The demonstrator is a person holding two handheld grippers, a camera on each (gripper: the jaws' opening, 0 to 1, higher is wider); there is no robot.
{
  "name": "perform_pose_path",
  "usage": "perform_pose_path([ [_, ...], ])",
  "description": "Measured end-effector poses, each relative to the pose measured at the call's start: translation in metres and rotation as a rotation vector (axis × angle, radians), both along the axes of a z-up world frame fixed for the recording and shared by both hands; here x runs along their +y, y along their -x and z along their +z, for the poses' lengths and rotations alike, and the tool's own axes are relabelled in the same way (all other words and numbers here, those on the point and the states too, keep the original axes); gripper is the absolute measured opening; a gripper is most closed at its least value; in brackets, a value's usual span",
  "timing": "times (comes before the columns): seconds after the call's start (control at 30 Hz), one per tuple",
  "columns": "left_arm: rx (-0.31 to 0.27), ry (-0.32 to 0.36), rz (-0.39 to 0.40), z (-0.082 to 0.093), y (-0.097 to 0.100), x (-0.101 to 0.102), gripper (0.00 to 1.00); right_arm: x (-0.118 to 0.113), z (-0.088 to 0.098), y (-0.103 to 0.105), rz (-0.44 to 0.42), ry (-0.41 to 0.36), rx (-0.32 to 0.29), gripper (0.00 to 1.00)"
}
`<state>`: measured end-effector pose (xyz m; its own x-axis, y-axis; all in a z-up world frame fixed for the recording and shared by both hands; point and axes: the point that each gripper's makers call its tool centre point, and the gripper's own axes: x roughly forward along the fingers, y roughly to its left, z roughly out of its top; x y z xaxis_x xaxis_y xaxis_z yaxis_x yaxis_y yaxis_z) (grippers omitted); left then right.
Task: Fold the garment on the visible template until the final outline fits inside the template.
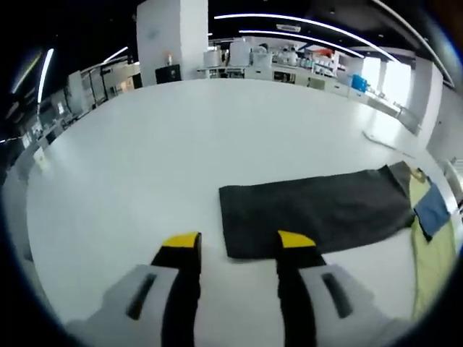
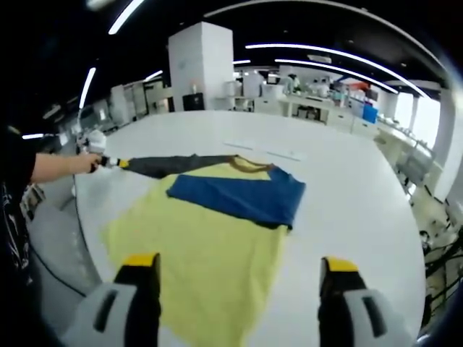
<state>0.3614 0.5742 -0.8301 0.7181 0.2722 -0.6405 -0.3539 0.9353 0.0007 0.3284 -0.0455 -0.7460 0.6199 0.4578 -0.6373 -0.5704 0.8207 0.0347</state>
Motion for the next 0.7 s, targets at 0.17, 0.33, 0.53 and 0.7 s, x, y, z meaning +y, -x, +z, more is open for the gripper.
perform_pose_path([
  [0.17, -0.009, 0.035, 0.020, -0.004, 0.004, -0.008, 0.31, -0.002, 0.000, 0.001, -0.002, 0.007, -0.003, 0.92],
  [0.33, 0.003, 0.069, 0.056, -0.009, 0.011, -0.016, 0.27, -0.001, 0.002, 0.003, 0.012, 0.010, -0.009, 0.94],
  [0.53, 0.020, 0.054, 0.077, -0.009, 0.012, -0.008, 0.21, -0.003, 0.002, 0.006, 0.013, 0.020, -0.012, 0.95],
  [0.7, 0.028, 0.048, 0.098, -0.008, 0.013, -0.009, 0.17, -0.008, -0.001, 0.008, 0.007, 0.043, -0.006, 0.95],
])
